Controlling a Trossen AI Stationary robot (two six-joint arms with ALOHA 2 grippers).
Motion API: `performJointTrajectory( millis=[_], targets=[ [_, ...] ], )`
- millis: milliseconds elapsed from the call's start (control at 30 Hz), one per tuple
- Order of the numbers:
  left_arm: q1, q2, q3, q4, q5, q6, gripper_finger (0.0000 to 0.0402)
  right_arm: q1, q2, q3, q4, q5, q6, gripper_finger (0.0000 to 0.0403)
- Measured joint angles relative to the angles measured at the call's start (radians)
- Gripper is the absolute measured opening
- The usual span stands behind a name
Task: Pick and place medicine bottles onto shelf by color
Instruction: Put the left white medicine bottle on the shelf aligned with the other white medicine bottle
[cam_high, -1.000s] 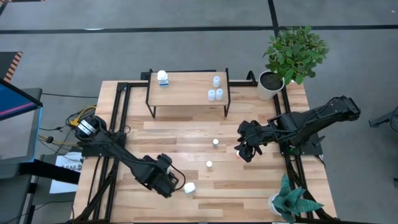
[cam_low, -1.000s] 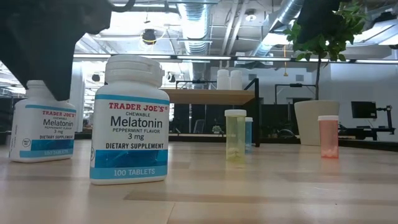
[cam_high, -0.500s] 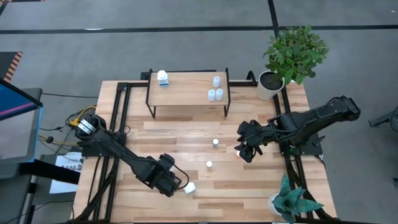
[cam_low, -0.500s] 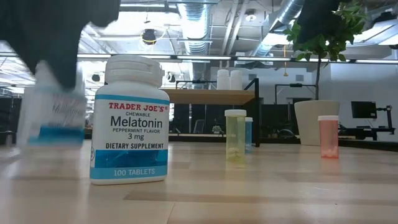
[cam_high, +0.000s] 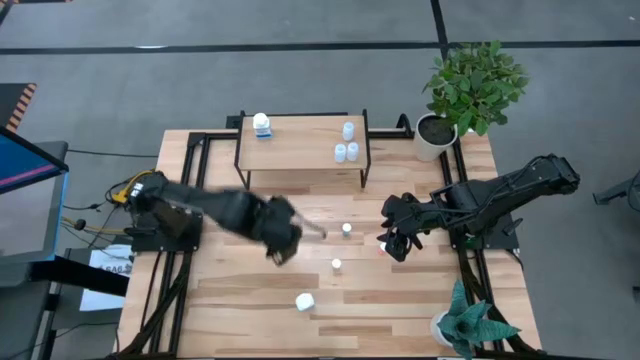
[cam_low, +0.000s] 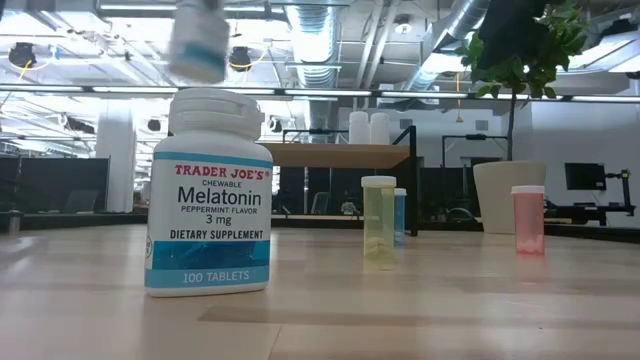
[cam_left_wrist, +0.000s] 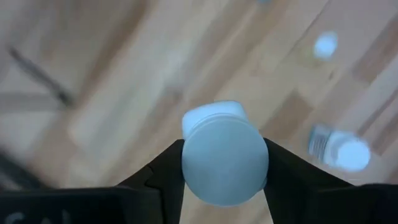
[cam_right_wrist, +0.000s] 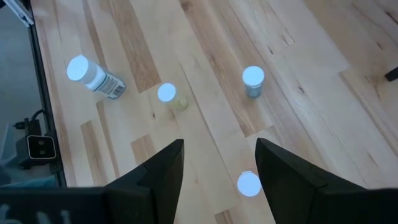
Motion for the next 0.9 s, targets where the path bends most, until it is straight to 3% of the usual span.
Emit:
performJointTrajectory(
  millis=[133, 333, 667, 900],
  targets=[
    [0.134, -0.033, 0.092, 0.02, -0.008, 0.327, 0.0143, 0.0, 0.0, 0.0, 0.0, 0.0, 0.0, 0.0218],
    [0.376, -0.088, 0.144, 0.009, -0.008, 0.662, 0.0158, 0.0, 0.0, 0.0, 0.008, 0.0, 0.0, 0.0218],
    [0.767, -0.114, 0.09, 0.007, 0.135, 1.189, 0.015, -0.001, 0.0, 0.0, 0.041, 0.001, 0.019, 0.0218],
    [0.919, -0.111, -0.038, 0.007, 0.204, 1.357, 0.0148, -0.003, 0.0, 0.0, 0.069, 0.001, 0.034, 0.0218]
  ],
)
